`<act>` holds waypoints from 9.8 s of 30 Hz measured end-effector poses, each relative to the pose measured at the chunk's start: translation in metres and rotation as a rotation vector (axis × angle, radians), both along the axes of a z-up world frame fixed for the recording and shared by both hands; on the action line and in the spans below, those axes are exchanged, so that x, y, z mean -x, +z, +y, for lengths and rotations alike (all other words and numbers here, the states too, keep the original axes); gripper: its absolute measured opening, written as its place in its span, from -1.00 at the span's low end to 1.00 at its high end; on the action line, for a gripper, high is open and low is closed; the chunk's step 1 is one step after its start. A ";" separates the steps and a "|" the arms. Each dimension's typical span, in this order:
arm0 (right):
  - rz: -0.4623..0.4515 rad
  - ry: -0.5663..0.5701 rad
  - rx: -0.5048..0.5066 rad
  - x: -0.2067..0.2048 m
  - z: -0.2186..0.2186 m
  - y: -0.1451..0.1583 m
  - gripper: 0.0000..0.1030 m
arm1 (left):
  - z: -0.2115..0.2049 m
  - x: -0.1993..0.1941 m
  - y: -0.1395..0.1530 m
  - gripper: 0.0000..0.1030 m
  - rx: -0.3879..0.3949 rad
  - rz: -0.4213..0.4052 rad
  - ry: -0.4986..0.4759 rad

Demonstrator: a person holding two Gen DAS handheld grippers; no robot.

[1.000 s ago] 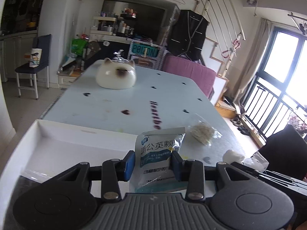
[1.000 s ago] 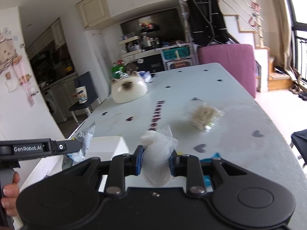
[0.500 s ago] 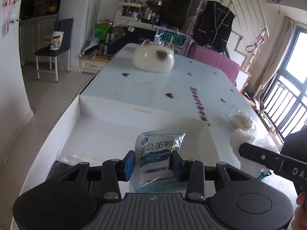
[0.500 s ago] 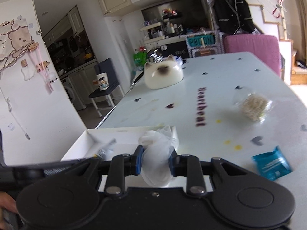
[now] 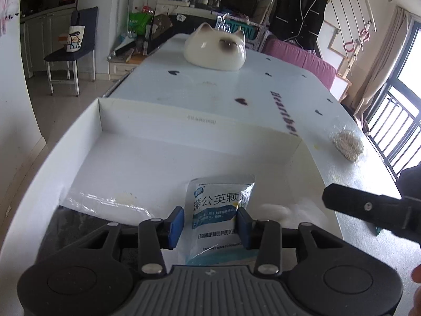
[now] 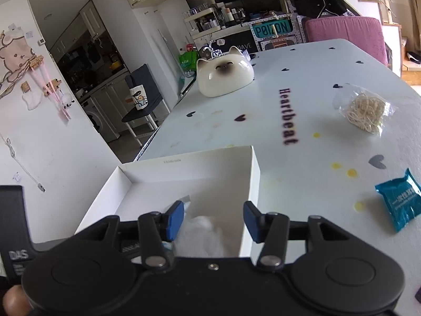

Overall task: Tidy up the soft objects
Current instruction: 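Release the medicine packet into the tray with the left tool while the right tool releases the tissue, then move the right tool over the blue earphone-cover packet while the left tool approaches the rubber-band bag, then close the right tool on the blue packet while the left tool grasps the rubber-band bag, then carry the rubber-band bag over the tray with the left tool while the right tool carries the blue packet, then release the rubber-band bag into the tray with the left tool while the right tool releases the blue packet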

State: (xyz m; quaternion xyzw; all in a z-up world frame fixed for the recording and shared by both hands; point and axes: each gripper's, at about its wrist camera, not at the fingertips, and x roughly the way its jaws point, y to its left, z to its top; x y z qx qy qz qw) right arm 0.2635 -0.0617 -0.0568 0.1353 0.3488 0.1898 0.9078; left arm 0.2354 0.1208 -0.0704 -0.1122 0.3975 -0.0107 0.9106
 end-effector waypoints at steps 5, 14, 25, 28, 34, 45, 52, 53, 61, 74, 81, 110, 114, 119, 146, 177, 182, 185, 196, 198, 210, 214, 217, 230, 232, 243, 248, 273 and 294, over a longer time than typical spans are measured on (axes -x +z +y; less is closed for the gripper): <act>-0.008 0.016 0.034 0.008 0.000 0.001 -0.18 | -0.004 0.004 -0.003 -0.08 0.030 0.015 -0.022; -0.015 0.041 0.072 0.019 0.001 0.005 -0.20 | -0.005 0.014 0.009 0.37 0.034 0.000 -0.019; -0.034 0.057 0.126 0.038 -0.002 0.011 -0.17 | -0.004 0.035 0.024 0.62 -0.031 -0.005 -0.015; -0.034 0.050 0.136 0.044 -0.007 0.011 -0.12 | -0.003 0.044 0.030 0.67 -0.044 -0.016 -0.011; -0.051 0.028 0.166 0.054 -0.014 0.014 0.12 | -0.002 0.060 0.037 0.81 -0.061 -0.031 0.000; -0.067 -0.003 0.205 0.070 -0.025 0.018 0.77 | -0.002 0.077 0.040 1.00 -0.072 -0.008 0.006; -0.091 -0.021 0.224 0.080 -0.030 0.020 1.00 | -0.004 0.086 0.041 1.00 -0.098 0.007 0.008; -0.092 -0.025 0.230 0.081 -0.031 0.020 1.00 | -0.005 0.088 0.042 1.00 -0.102 0.007 0.009; -0.106 -0.038 0.231 0.086 -0.044 0.022 1.00 | -0.016 0.095 0.048 1.00 -0.141 0.003 0.014; -0.100 -0.095 0.240 0.090 -0.081 0.021 1.00 | -0.060 0.085 0.057 1.00 -0.189 -0.013 -0.043; -0.091 -0.133 0.256 0.089 -0.108 0.019 1.00 | -0.089 0.076 0.057 1.00 -0.186 -0.017 -0.085; 0.006 -0.200 0.273 0.039 -0.182 -0.018 1.00 | -0.202 -0.010 0.061 1.00 -0.188 -0.032 -0.240; 0.009 -0.173 0.280 0.025 -0.184 -0.025 1.00 | -0.214 -0.031 0.060 1.00 -0.196 -0.048 -0.260; -0.020 -0.096 0.306 0.004 -0.179 -0.030 1.00 | -0.224 -0.062 0.058 1.00 -0.165 -0.047 -0.269; -0.133 0.000 0.349 -0.039 -0.164 -0.066 0.32 | -0.243 -0.218 0.000 1.00 0.180 0.079 -0.259; -0.137 -0.018 0.359 -0.027 -0.157 -0.065 0.20 | -0.276 -0.249 -0.017 0.38 0.023 0.158 -0.109; -0.116 -0.043 0.342 -0.013 -0.157 -0.060 0.12 | -0.262 -0.227 -0.016 0.34 0.029 0.163 -0.152; -0.080 -0.061 0.302 -0.009 -0.160 -0.054 0.09 | -0.252 -0.211 -0.010 0.30 0.037 0.151 -0.181; -0.103 -0.141 0.278 0.018 -0.168 -0.023 0.08 | -0.217 -0.127 0.032 0.29 0.033 0.033 -0.294; -0.105 -0.155 0.265 0.023 -0.169 -0.018 0.08 | -0.212 -0.111 0.040 0.29 0.027 0.013 -0.311; -0.108 -0.204 0.246 0.051 -0.151 -0.006 0.09 | -0.175 -0.028 0.063 0.30 0.028 -0.032 -0.404; -0.103 -0.199 0.231 0.056 -0.141 -0.003 0.09 | -0.150 -0.012 0.062 0.30 0.018 -0.029 -0.414; -0.100 -0.188 0.216 0.059 -0.131 0.001 0.10 | -0.128 -0.005 0.064 0.30 0.010 -0.034 -0.403; -0.122 -0.114 0.186 0.049 -0.078 0.018 0.10 | -0.028 -0.012 0.057 0.30 -0.081 -0.004 -0.304; -0.118 -0.093 0.171 0.044 -0.067 0.021 0.10 | -0.014 -0.017 0.052 0.30 -0.098 0.018 -0.294; -0.092 -0.007 0.152 0.013 -0.015 0.028 0.11 | 0.046 -0.054 0.016 0.30 -0.257 0.126 -0.268; -0.061 0.025 0.121 -0.010 0.010 0.028 0.11 | 0.060 -0.057 0.007 0.31 -0.321 0.142 -0.265; 0.103 0.043 -0.031 -0.073 0.084 -0.007 0.61 | 0.073 -0.041 0.028 0.35 -0.258 0.066 -0.358; 0.076 0.069 -0.027 -0.045 0.063 0.005 0.54 | 0.074 -0.058 0.019 -0.83 -0.171 0.094 -0.294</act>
